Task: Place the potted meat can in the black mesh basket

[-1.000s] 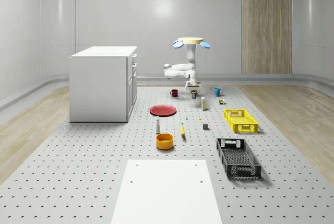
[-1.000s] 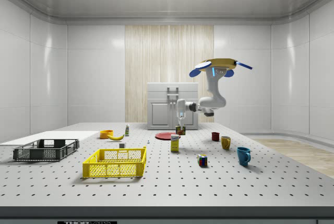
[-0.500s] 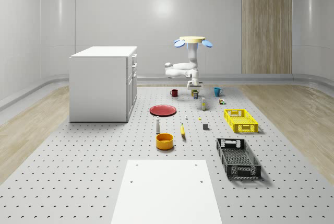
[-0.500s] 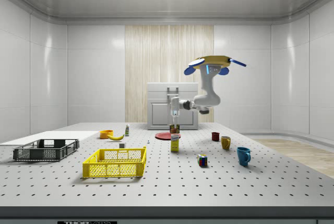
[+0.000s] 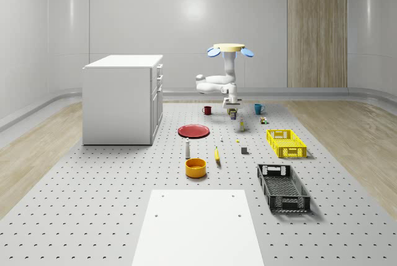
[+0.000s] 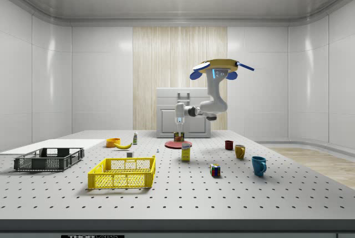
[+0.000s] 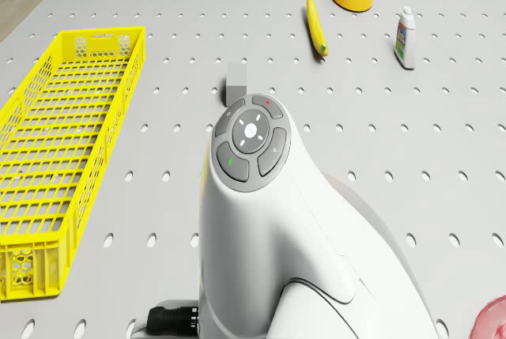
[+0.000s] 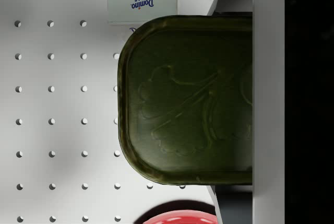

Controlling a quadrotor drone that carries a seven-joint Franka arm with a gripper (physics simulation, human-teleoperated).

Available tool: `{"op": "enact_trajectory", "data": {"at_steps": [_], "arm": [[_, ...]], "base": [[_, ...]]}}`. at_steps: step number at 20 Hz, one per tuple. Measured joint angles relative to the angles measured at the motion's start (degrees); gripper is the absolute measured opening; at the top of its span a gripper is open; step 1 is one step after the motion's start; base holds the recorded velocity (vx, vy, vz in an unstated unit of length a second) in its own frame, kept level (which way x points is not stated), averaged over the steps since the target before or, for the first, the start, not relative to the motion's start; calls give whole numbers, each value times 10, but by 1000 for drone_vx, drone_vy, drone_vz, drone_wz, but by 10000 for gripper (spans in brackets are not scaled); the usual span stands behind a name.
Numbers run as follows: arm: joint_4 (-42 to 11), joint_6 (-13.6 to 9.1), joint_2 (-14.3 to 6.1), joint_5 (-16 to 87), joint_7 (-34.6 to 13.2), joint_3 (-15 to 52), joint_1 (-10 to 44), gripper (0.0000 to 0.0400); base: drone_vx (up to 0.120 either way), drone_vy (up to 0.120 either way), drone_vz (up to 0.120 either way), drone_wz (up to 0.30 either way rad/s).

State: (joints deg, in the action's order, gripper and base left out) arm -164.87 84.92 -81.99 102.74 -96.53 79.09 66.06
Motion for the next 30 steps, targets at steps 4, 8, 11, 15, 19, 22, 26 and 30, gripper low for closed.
{"op": "enact_trajectory", "data": {"at_steps": [4,8,11,15,19,22,26,30], "arm": [[0,5,-5,-2,-1,1,1,286],[0,9,-10,-4,-2,2,2,286],[1,13,-14,-6,-2,2,3,286],[1,17,-18,-7,-3,3,4,286],[1,21,-22,-9,-4,4,5,286],[1,24,-25,-10,-5,4,5,286],[1,27,-29,-12,-5,5,6,286],[1,31,-33,-13,-6,5,7,286]], "base": [[120,0,0,0],[120,0,0,0],[120,27,0,0],[120,120,0,0],[120,120,10,0],[120,120,120,0],[120,60,0,0],[120,80,0,0]]}}
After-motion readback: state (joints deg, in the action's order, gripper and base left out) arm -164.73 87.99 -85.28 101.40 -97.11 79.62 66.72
